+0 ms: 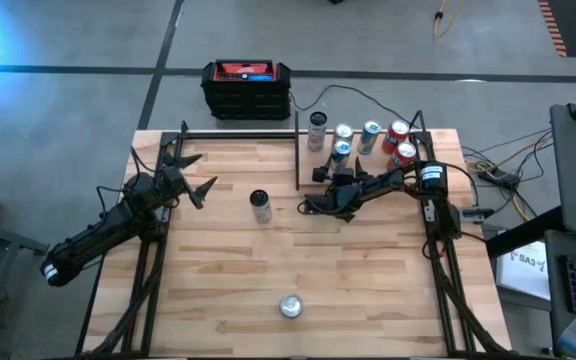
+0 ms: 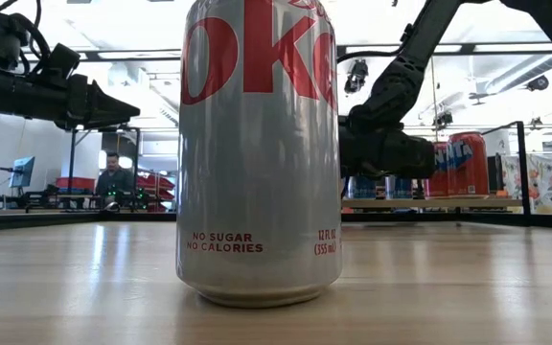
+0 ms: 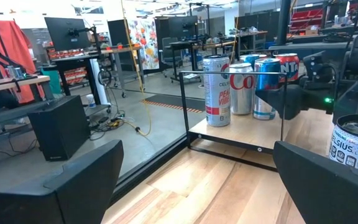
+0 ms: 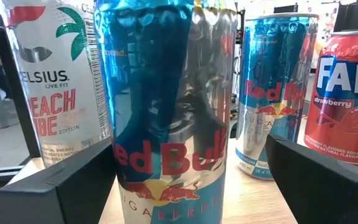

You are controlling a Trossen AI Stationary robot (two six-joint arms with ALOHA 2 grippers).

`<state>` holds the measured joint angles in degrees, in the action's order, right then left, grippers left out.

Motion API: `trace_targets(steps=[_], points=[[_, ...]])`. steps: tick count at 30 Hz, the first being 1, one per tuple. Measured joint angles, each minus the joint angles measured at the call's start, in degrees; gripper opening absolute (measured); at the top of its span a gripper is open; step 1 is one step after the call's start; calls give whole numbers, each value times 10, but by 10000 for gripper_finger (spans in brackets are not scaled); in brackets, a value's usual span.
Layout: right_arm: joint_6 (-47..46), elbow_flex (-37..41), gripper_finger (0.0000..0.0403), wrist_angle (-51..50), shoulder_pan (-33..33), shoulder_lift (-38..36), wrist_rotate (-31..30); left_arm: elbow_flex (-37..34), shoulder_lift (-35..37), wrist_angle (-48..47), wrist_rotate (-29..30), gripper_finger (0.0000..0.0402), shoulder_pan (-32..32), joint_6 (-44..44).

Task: Place canned beverage on shelf
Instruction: Put the blue soda can on the shelf aligned with the other blue soda can

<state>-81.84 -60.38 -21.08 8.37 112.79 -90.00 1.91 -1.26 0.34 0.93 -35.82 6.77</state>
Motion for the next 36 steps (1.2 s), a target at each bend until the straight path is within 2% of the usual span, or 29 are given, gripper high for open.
trace_targets(steps=[9,12,20,36], points=[[48,-12,382,11,5,0,7,0,0,0,0,398,0,0],[58,-20,381,10,11,0,28,0,0,0,0,398,0,0],[60,-23,367,10,15,0,35,0,0,0,0,398,0,0],[60,-23,238,11,15,0,35,0,0,0,0,398,0,0]])
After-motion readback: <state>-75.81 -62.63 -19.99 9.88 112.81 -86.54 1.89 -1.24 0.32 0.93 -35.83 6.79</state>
